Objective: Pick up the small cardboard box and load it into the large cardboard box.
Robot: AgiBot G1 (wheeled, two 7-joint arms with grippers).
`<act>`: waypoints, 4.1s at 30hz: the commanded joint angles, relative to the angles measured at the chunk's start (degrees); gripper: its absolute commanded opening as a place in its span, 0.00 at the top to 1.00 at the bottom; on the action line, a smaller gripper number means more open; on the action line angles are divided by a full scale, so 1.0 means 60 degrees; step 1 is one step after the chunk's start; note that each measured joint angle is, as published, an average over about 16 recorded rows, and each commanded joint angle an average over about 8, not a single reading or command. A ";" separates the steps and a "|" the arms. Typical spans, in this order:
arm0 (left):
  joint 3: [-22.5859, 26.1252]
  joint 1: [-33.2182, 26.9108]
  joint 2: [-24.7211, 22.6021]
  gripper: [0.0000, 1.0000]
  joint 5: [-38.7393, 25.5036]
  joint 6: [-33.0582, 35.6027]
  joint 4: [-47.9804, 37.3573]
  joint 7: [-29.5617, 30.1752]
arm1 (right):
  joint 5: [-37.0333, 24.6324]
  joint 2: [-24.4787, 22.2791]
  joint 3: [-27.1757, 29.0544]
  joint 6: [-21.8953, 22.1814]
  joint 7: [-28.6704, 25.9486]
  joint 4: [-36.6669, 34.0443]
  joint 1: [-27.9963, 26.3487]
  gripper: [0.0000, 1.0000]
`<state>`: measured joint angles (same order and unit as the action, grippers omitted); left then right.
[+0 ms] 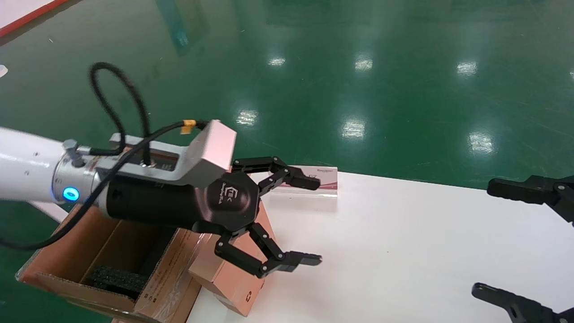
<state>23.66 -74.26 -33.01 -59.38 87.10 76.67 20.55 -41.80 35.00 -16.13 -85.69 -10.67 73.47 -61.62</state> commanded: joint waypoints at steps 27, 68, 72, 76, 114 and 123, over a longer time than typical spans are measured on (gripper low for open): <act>0.8304 -0.7430 -0.0783 0.00 -0.2799 0.0627 0.0130 0.5370 | 0.0013 -0.0008 -0.0020 0.0008 0.0010 -0.0001 -0.0005 0.00; 1.2169 -0.8362 -0.1810 0.00 -0.3546 -0.0359 0.0188 0.7813 | 0.0032 -0.0019 -0.0047 0.0020 0.0024 -0.0001 -0.0011 0.00; 1.2265 -0.8304 -0.1847 0.00 -0.3642 -0.0404 0.0189 0.7846 | 0.0033 -0.0021 -0.0047 0.0022 0.0025 -0.0002 -0.0010 0.00; 1.2319 -0.8285 -0.1869 0.12 -0.3696 -0.0420 0.0192 0.7863 | 0.0035 -0.0022 -0.0047 0.0023 0.0026 -0.0004 -0.0009 0.00; 1.2232 -0.8303 -0.1834 1.00 -0.3625 -0.0393 0.0184 0.7835 | 0.0037 -0.0022 -0.0049 0.0023 0.0025 -0.0004 -0.0009 1.00; 1.2128 -0.8412 -0.1767 1.00 -0.3501 -0.0414 -0.0018 0.7706 | 0.0036 -0.0021 -0.0050 0.0023 0.0026 -0.0006 -0.0010 1.00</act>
<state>95.78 -125.55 -42.89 -79.69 84.64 76.15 66.49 -41.58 34.87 -16.44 -85.56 -10.51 73.43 -61.69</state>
